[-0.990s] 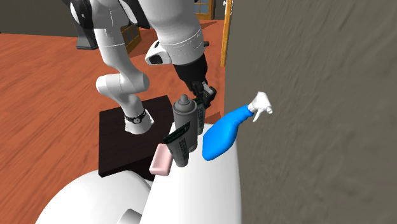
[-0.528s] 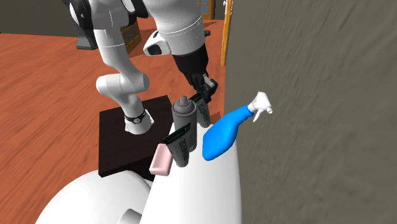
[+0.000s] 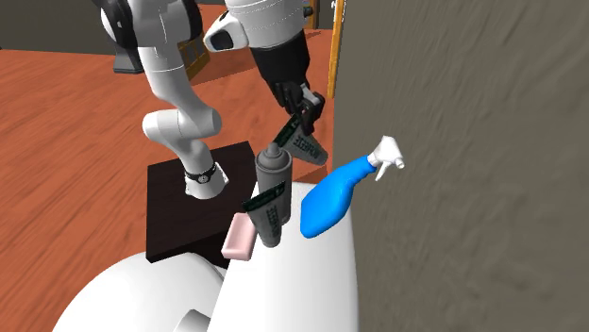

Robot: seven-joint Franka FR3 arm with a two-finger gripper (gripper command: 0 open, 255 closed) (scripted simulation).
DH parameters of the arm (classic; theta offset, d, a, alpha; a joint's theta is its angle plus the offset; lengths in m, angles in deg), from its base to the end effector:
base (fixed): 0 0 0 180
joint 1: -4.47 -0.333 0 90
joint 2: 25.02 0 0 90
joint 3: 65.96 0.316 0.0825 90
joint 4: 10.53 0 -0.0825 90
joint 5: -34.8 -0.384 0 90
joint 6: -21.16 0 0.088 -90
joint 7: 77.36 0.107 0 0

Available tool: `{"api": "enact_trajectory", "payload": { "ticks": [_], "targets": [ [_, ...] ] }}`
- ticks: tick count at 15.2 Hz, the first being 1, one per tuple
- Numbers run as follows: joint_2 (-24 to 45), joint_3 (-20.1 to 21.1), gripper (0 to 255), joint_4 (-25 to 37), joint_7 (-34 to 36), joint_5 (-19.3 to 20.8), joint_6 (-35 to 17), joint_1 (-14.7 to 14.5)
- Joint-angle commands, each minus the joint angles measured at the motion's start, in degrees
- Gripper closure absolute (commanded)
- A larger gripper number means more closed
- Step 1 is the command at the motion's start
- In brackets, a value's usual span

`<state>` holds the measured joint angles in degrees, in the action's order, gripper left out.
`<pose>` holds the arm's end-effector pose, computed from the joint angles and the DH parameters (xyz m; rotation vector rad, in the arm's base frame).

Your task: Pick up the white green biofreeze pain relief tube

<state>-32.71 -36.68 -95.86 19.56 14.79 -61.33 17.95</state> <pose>0.4629 0.1970 0.7159 -2.2697 1.8351 0.2879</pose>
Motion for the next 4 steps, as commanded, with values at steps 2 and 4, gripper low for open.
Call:
{"api": "enact_trajectory", "payload": {
  "ticks": [2,4],
  "targets": [
    [1.5,0.3,255,3.8,1.2,0.6,2.2,-0.1],
    [1.6,0.4,255,4.0,1.3,0.6,2.3,-0.1]
  ]
}}
